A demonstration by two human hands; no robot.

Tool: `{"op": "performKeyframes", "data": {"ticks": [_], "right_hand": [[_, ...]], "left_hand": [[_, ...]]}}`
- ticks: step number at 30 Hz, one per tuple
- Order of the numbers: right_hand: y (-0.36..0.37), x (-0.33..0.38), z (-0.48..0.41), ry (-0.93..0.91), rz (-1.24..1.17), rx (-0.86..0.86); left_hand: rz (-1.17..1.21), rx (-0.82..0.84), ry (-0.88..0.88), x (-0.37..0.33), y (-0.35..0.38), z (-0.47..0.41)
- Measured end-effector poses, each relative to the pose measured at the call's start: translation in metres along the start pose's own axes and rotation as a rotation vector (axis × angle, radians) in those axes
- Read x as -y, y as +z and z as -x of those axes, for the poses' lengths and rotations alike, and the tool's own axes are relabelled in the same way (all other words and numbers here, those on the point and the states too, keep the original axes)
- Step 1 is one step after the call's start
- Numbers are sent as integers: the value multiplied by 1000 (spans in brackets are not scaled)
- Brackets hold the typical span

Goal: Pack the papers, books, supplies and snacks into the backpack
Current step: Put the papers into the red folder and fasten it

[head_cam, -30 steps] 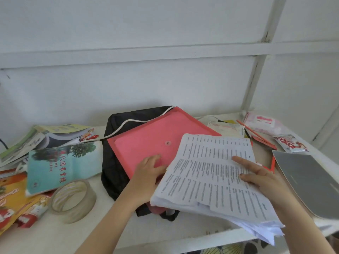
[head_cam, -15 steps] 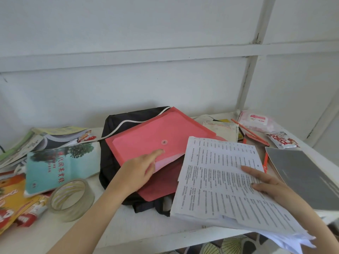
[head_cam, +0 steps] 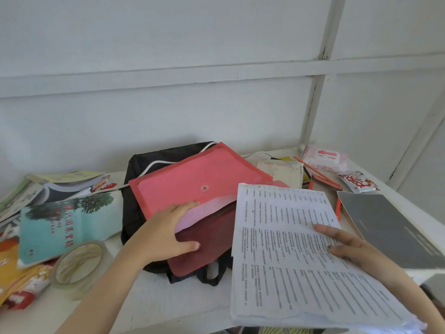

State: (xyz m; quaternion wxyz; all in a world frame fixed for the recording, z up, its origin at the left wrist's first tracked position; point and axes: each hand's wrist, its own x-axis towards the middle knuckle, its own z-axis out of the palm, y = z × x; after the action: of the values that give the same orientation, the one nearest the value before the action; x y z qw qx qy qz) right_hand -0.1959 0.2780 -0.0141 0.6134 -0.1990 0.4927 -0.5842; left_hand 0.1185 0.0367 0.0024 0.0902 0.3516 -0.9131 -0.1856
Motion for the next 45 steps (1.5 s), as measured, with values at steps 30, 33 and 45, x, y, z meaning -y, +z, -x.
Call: {"op": "performKeyframes", "data": {"ticks": [30, 33, 45], "right_hand": [[102, 38, -48, -307, 175, -474], [102, 35, -54, -350, 150, -510], [125, 15, -59, -649, 543, -794]], "left_hand": [[-141, -149, 117, -15, 10, 3], [-140, -152, 125, -17, 10, 3], [-125, -183, 108, -24, 9, 5]]}}
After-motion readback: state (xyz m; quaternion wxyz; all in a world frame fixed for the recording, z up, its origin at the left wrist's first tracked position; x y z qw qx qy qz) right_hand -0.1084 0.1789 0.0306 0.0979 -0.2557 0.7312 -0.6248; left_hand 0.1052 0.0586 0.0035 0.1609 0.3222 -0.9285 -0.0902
